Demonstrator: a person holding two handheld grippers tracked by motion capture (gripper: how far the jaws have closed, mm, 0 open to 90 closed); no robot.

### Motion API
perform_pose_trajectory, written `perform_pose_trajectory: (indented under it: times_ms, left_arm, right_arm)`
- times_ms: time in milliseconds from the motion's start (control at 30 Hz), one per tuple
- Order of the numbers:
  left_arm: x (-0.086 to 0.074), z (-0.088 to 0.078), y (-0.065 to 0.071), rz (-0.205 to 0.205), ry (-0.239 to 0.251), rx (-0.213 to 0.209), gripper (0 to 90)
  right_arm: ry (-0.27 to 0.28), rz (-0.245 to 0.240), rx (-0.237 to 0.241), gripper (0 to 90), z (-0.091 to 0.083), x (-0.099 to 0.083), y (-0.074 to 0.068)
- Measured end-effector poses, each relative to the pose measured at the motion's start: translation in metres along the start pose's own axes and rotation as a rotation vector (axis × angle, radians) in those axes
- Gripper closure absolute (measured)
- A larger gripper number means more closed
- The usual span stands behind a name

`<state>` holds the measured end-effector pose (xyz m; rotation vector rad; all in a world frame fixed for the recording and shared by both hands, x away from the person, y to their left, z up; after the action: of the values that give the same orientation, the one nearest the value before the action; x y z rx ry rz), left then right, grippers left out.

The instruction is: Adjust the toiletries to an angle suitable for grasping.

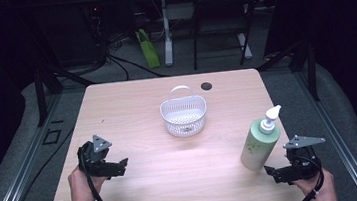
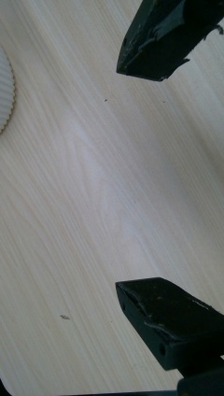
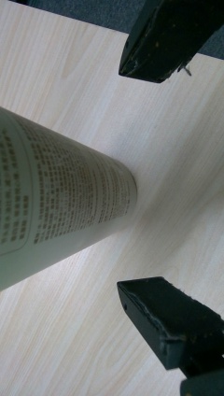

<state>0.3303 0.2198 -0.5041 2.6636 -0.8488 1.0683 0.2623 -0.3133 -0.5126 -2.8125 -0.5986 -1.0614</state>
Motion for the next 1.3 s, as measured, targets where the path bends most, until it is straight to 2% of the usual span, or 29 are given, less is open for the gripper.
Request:
perform_pose_trajectory:
  times_ms: [167, 367, 600, 867, 1033, 1167, 1300]
  left_arm:
    - [-0.001, 0.0, -0.001, 0.002, -0.01, -0.004, 0.0]
    - [-0.002, 0.002, -0.005, -0.016, -0.008, -0.003, 0.0]
    - [-0.001, 0.003, 0.0, 0.005, -0.02, -0.011, 0.0]
    - [-0.001, 0.003, 0.0, 0.0, -0.014, -0.007, 0.0]
    - [0.0, 0.003, 0.0, 0.003, -0.015, -0.008, 0.0]
    - [0.0, 0.004, 0.0, 0.008, -0.019, -0.007, 0.0]
    - [0.0, 0.004, 0.001, 0.012, -0.021, -0.005, 0.0]
  right_arm:
    - [0.018, 0.003, 0.012, 0.0, -0.004, 0.004, -0.002]
    - [0.059, 0.004, 0.028, 0.0, -0.009, 0.008, -0.004]
    - [0.089, -0.001, 0.03, 0.0, -0.011, 0.013, -0.007]
    - [0.115, 0.021, 0.025, 0.0, -0.009, 0.023, -0.008]
    - [0.146, 0.033, 0.003, 0.1, -0.009, 0.034, -0.011]
    - [0.16, 0.028, -0.042, 1.0, -0.008, 0.044, -0.016]
    - [0.171, 0.043, -0.083, 2.0, -0.008, 0.051, -0.019]
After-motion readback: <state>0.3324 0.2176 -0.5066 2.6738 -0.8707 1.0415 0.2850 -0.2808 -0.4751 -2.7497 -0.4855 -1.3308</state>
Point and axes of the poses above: each handheld gripper's, and its own axes: z roughly forward along the jaws, x roughly out of its top, y roughly to its right, the point moved 2 cm from there along z, roughly forward along the jaws, and after that the axes turned 6 degrees about -x, right-handed, at the moved point
